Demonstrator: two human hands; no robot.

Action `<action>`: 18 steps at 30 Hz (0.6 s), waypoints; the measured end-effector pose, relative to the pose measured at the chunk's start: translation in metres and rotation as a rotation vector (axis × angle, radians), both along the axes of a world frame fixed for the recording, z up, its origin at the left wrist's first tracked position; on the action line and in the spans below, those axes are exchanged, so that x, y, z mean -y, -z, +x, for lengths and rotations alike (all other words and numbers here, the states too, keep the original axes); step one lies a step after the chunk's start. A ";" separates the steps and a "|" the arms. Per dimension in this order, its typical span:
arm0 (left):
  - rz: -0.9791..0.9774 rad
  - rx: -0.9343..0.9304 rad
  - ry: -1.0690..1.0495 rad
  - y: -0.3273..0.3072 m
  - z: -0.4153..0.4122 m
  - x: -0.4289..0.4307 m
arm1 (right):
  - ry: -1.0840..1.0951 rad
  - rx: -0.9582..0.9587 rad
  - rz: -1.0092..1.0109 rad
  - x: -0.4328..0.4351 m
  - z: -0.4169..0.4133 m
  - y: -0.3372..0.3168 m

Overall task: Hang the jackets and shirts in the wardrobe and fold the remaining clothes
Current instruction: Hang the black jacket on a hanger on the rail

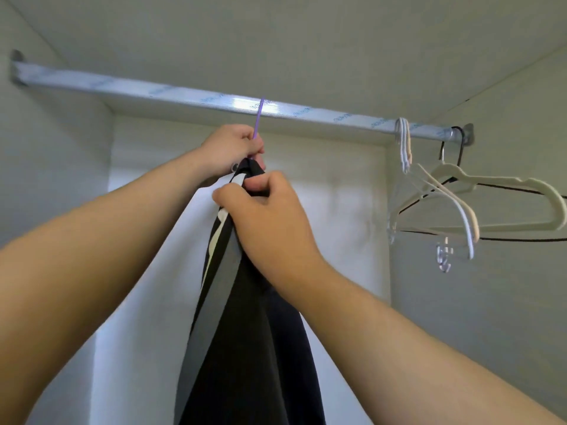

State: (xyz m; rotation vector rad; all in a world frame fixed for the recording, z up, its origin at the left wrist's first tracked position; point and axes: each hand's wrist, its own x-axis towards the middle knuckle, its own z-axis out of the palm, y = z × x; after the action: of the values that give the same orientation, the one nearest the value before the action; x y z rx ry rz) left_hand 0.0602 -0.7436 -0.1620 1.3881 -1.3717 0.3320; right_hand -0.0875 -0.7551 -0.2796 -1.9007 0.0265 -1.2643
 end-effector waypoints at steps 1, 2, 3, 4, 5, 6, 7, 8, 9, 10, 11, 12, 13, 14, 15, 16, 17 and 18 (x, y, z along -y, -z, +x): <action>0.001 -0.006 -0.012 0.001 0.004 -0.009 | -0.031 0.003 -0.006 -0.005 0.004 0.001; 0.005 -0.009 -0.030 0.001 0.007 -0.019 | -0.062 0.010 -0.007 -0.011 0.008 0.002; 0.009 -0.014 -0.053 0.002 0.010 -0.028 | -0.092 0.018 -0.005 -0.016 0.012 0.003; 0.015 -0.020 -0.083 0.002 0.013 -0.038 | -0.121 0.028 -0.003 -0.022 0.016 0.005; 0.020 -0.027 -0.111 0.002 0.016 -0.047 | -0.148 0.034 0.000 -0.029 0.021 0.005; 0.026 -0.035 -0.142 0.001 0.018 -0.057 | -0.174 0.031 0.007 -0.036 0.026 0.006; 0.035 -0.040 -0.173 0.001 0.021 -0.067 | -0.201 0.024 0.017 -0.043 0.030 0.005; 0.046 -0.040 -0.207 0.001 0.022 -0.076 | -0.226 0.018 0.027 -0.050 0.034 0.005; 0.054 -0.038 -0.240 0.000 0.023 -0.085 | -0.248 0.015 0.032 -0.057 0.037 0.005; 0.062 -0.035 -0.273 0.000 0.024 -0.093 | -0.268 0.016 0.033 -0.063 0.041 0.004; 0.070 -0.030 -0.303 0.000 0.025 -0.100 | -0.287 0.017 0.033 -0.068 0.045 0.004; 0.081 -0.025 -0.332 0.000 0.026 -0.107 | -0.306 0.018 0.034 -0.072 0.049 0.004; 0.089 -0.023 -0.356 -0.001 0.028 -0.112 | -0.325 0.020 0.034 -0.076 0.053 0.004; 0.099 -0.024 -0.376 -0.001 0.030 -0.117 | -0.345 0.022 0.034 -0.079 0.056 0.004; 0.109 -0.029 -0.389 -0.002 0.033 -0.122 | -0.369 0.021 0.037 -0.083 0.060 0.005; 0.123 -0.038 -0.405 -0.003 0.034 -0.126 | -0.393 0.019 0.040 -0.086 0.063 0.005; 0.134 -0.053 -0.420 -0.004 0.037 -0.131 | -0.414 0.016 0.043 -0.089 0.067 0.006; 0.145 -0.076 -0.439 -0.005 0.039 -0.135 | -0.434 0.013 0.046 -0.092 0.070 0.007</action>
State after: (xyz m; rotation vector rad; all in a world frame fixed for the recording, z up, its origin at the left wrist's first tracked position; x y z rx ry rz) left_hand 0.0993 -0.6087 -0.1568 1.8055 -1.0365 0.4682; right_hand -0.0171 -0.6630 -0.2862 -1.7376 -0.3425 -0.9699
